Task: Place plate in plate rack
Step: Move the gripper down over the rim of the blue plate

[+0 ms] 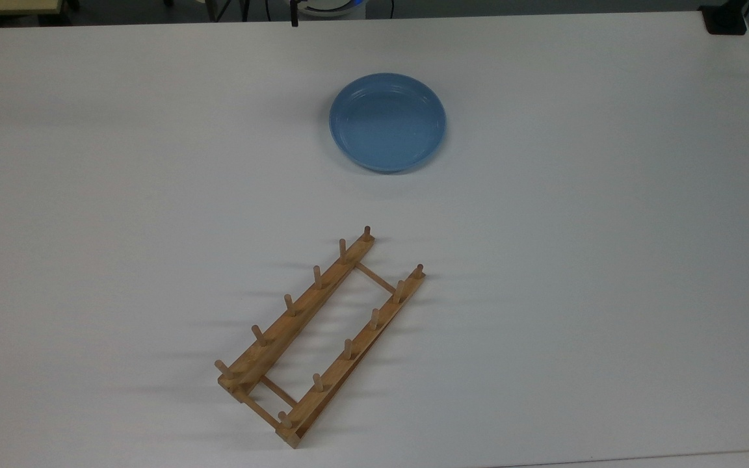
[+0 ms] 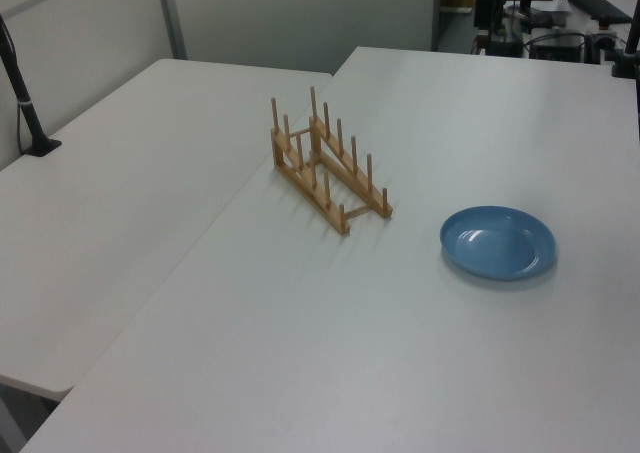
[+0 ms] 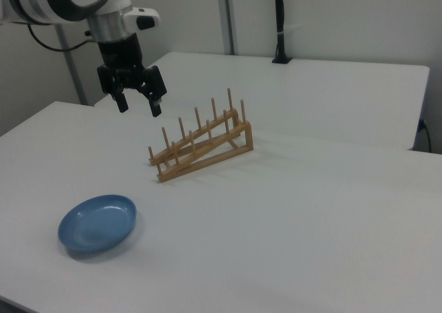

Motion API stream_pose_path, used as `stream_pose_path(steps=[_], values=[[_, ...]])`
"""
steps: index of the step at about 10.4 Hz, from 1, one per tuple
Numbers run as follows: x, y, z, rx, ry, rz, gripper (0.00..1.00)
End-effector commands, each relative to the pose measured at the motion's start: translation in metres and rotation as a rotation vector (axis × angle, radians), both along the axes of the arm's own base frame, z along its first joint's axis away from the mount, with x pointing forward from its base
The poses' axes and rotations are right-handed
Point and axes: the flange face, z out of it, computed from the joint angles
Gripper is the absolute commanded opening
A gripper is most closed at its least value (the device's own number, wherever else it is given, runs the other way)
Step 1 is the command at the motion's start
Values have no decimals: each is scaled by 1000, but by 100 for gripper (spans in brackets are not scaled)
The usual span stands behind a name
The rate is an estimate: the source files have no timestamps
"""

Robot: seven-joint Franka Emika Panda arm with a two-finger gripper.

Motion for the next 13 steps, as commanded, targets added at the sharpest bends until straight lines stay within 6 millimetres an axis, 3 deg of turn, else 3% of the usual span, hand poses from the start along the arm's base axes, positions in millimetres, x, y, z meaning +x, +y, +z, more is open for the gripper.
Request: stream_pose_path(steps=[1, 9, 11, 13], values=[[-5, 0, -2, -13, 19, -2, 100], [-3, 2, -9, -11, 36, 69, 100], [5, 5, -29, -9, 84, 209, 100], [10, 9, -64, -15, 151, 279, 100]])
